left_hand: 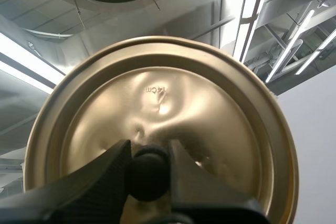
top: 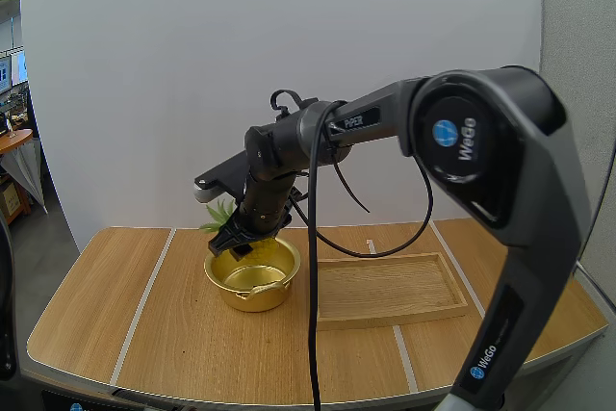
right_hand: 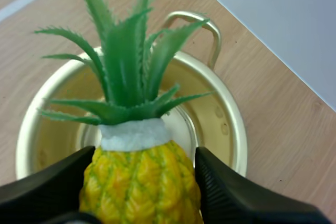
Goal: Open the pot, put the pineapple inside, and close it
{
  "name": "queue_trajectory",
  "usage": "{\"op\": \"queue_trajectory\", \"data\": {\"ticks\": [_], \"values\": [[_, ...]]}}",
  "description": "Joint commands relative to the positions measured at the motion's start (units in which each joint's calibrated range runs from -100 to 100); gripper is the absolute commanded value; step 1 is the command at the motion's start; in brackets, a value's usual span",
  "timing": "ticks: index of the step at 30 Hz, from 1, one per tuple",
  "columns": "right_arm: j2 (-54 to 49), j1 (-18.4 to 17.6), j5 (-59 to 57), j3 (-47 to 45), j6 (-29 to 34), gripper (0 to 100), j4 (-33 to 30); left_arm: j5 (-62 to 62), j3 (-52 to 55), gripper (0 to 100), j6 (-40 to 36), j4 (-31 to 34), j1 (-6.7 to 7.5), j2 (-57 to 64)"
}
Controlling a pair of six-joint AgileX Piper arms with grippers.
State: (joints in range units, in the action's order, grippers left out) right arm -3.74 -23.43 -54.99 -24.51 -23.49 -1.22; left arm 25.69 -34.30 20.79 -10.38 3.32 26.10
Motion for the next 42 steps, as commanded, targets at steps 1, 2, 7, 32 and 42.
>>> {"op": "queue_trajectory", "data": {"ticks": [1, 2, 7, 32, 42], "values": [[4.6, 1.8, 2.2, 1.0, 0.8, 0, -0.8, -1.9, -0.4, 0, -0.5, -0.1, 0.22, 0.1], [5.0, 1.8, 2.2, 1.0, 0.8, 0, -0.8, -1.9, -0.4, 0, -0.5, -0.1, 0.22, 0.1], [7.4, 1.8, 2.8, 1.0, 0.8, 0, -0.3, -1.9, -0.4, 0, -0.5, -0.1, 0.22, 0.1], [13.2, 1.8, 4.2, 1.0, -0.3, 92, 1.2, -1.9, -0.4, 0, -0.5, -0.1, 0.22, 0.1], [2.7, 1.8, 1.6, 1.0, -0.3, 100, 1.2, -1.9, -0.4, 0, -0.5, -0.1, 0.22, 0.1]]}}
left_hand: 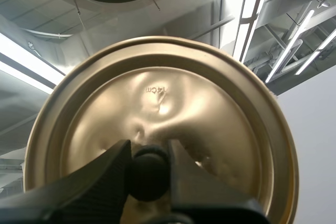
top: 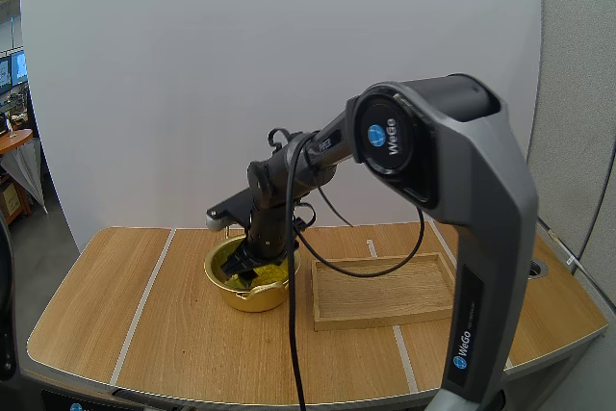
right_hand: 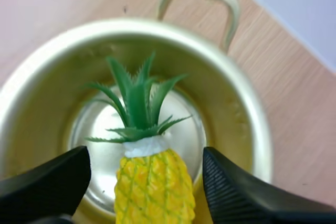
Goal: Open the pot, put the pineapple inside, and close it
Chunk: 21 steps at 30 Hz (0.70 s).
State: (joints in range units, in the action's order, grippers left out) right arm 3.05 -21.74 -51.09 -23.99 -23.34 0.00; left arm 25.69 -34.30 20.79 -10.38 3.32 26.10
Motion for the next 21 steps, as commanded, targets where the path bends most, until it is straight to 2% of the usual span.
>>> {"op": "queue_trajectory", "data": {"ticks": [1, 21], "values": [[-5.4, 0.2, -3.3, 0.5, -0.5, 100, 0.0, -1.9, -0.4, 0, -0.5, -0.1, 0.22, 0.1], [-43.4, 0.2, -24.6, 0.5, -0.5, 100, 0.0, -1.9, -0.4, 0, -0.5, -0.1, 0.22, 0.1]]}}
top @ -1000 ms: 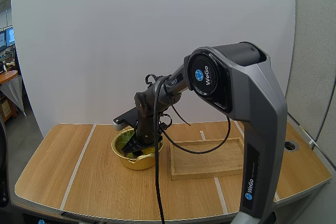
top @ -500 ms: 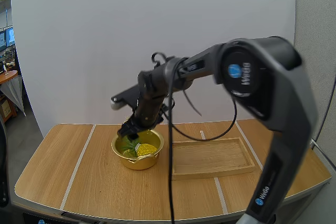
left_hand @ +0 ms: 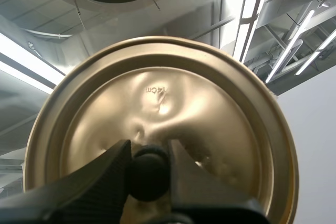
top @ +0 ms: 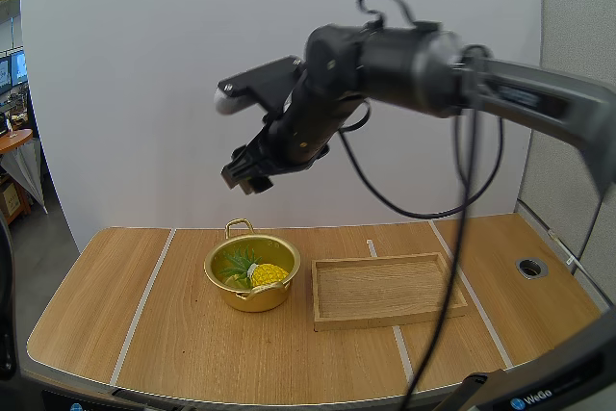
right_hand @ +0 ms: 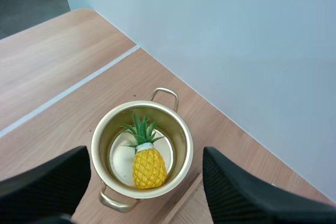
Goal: Open the pot, put the pineapple inside, and close it
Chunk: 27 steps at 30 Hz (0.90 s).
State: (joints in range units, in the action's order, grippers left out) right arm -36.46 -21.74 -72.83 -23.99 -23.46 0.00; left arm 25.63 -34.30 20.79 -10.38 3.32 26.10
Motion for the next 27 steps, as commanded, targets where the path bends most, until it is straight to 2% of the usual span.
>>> {"op": "queue_trajectory", "data": {"ticks": [1, 8, 16, 27], "values": [[-5.3, 0.2, -3.6, 0.5, -0.4, 100, 0.0, -1.8, -0.4, 0, -0.5, -0.1, 0.22, 0.1], [-16.9, 0.2, -6.9, -1.3, -0.4, 100, 0.0, -1.8, -0.4, 0, -0.5, -0.1, 0.22, 0.1], [-28.2, 0.2, -10.7, -8.8, -0.4, 100, 0.0, -1.8, -0.4, 0, -0.5, -0.1, 0.22, 0.1], [-41.2, 5.8, -13.2, -24.7, -0.9, 100, 5.4, -1.8, -0.4, 0, -0.5, -0.1, 0.22, 0.1]]}}
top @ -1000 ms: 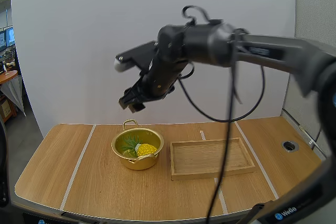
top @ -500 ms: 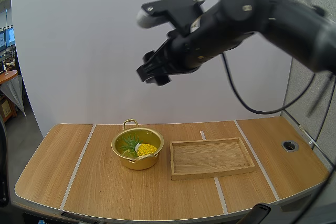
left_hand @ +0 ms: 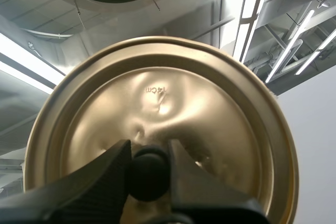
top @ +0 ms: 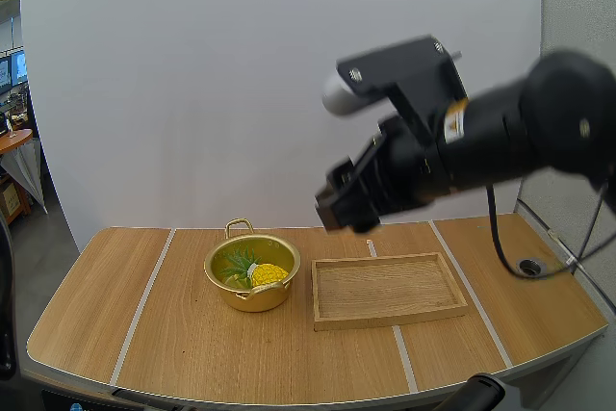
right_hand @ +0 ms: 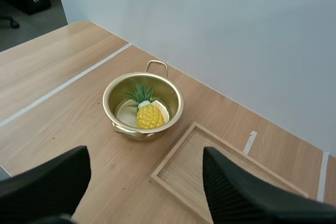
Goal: Open the pot, put the pineapple inside, and close it
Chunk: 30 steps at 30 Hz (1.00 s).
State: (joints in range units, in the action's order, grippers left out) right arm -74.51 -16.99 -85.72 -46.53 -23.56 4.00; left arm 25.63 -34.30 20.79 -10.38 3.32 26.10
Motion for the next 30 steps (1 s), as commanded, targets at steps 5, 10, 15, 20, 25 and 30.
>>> {"op": "queue_trajectory", "data": {"ticks": [5, 10, 15, 20, 25, 30], "values": [[-10.1, 3.2, -0.9, -7.7, -2.6, 100, 3.6, -1.8, -0.4, 0, -0.5, -0.1, 0.22, 0.1], [-14.4, 5.6, -2.3, -11.2, -2.6, 100, 3.6, -1.8, -0.4, 0, -0.5, -0.1, 0.22, 0.1], [-15.6, 7.2, -2.6, -12.8, -2.5, 100, 1.7, -1.8, -0.4, 0, -0.5, -0.1, 0.22, 0.1], [-15.6, 7.6, -4.6, -12.8, -2.5, 58, 3.1, -1.8, -0.4, 0, -0.5, -0.1, 0.22, 0.1], [-15.6, 7.6, -5.3, -12.8, -2.5, 0, 4.7, -1.8, -0.4, 0, -0.5, -0.1, 0.22, 0.1], [-15.6, 7.6, -6.7, -12.8, -2.5, 0, 5.9, -1.8, -0.4, 0, -0.5, -0.1, 0.22, 0.1]]}}
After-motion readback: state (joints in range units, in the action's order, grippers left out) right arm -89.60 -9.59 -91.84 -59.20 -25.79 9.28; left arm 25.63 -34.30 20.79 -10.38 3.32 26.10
